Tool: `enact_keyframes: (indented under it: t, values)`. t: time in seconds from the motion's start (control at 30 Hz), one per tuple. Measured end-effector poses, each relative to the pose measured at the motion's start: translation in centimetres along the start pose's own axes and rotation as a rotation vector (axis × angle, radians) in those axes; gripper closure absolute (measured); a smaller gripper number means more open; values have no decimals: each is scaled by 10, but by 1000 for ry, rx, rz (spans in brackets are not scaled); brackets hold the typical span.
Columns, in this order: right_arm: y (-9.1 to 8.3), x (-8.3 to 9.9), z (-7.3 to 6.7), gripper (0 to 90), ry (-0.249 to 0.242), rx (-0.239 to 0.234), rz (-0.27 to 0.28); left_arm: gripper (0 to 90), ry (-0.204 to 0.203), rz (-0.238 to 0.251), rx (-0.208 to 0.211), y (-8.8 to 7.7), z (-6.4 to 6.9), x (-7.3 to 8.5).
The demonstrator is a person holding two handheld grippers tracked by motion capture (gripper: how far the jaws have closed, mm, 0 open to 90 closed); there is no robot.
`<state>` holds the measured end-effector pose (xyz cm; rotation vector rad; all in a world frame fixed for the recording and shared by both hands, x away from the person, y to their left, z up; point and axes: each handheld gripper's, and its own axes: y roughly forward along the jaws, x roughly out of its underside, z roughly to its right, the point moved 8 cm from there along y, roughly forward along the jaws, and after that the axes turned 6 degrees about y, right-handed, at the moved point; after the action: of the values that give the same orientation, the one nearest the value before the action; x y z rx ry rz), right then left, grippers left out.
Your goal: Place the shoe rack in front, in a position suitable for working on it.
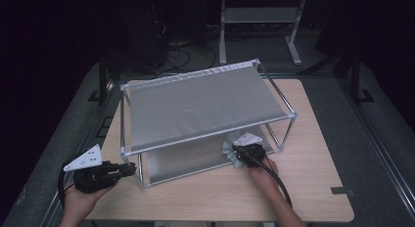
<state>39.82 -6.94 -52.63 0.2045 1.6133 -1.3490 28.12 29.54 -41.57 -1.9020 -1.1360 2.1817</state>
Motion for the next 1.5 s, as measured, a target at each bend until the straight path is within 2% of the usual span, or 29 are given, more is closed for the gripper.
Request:
enact_keyframes:
  t: [0.03,0.1,0.13,0.17,0.2,0.23,0.3,0.37,0.4,0.5,0.53,0.57,0.63,0.67,0.73,0.77,0.83,0.87,0.9,1.0,1.07,1.1,1.17,1.2,1.23,1.27,1.3,1.4,1.5]
  values:
    - [-6,6,11,788,29,12,7,806,-3,4,4,-2,2,1]
    - [-7,8,13,788,34,15,6,805,-2,3,25,-5,7,3]
    - [-8,8,11,789,27,14,14,802,2,1,41,-5,14,3]
    - [-7,7,7,788,14,3,27,802,2,1,41,-5,14,3]
    - [-7,7,7,788,14,3,27,802,5,0,40,-5,17,3]
    - [-5,4,-1,788,-8,-11,36,806,8,-1,32,-6,18,3]
    - [-5,3,-2,788,-20,-9,32,806,-4,11,25,-6,18,4]
    - [-9,8,10,788,-1,12,23,804,-10,17,29,-7,17,5]
    - [-9,8,10,788,-1,12,23,804,-10,16,30,-7,17,5]
    - [-21,22,39,788,73,77,-3,802,-10,20,35,-6,17,5]
    - [-23,24,40,789,94,78,2,801,-10,20,35,-6,17,5]
    - [-23,23,38,788,92,83,5,801,-8,21,32,-5,18,4]
    - [-21,21,28,788,84,50,15,802,-7,17,30,-5,18,4]
    - [-21,21,28,788,84,50,15,802,-7,17,30,-5,18,4]
    - [-20,18,19,788,41,40,18,801,-8,18,28,-5,18,4]
    - [-20,18,20,788,26,40,15,801,-9,22,28,-5,18,5]
    - [-26,24,36,788,47,70,2,801,-12,25,28,-5,18,5]
    - [-26,24,36,788,47,70,2,801,-12,25,29,-5,18,5]
    - [-32,31,52,788,98,94,7,800,-11,23,34,-4,18,4]
    - [-33,33,54,789,107,107,9,800,-5,20,32,-3,18,3]
    - [-30,29,41,788,99,68,20,800,-4,17,33,-3,18,3]
    - [-30,29,41,788,99,68,20,800,-4,16,32,-3,18,3]
    - [-28,27,37,788,59,68,12,801,-3,16,27,-3,19,3]
    - [-28,27,39,788,65,67,6,802,-3,18,27,-3,19,3]
    - [-30,29,46,789,81,100,-1,801,-4,17,29,-3,18,3]
    - [-33,33,59,789,98,134,-1,801,-6,20,31,-3,18,3]
    - [-35,35,63,789,126,135,-1,800,-6,20,31,-3,18,3]
    - [-35,35,62,789,119,145,3,801,-5,18,31,-2,18,2]
    - [-30,31,49,789,108,99,16,799,-11,18,31,-1,18,2]
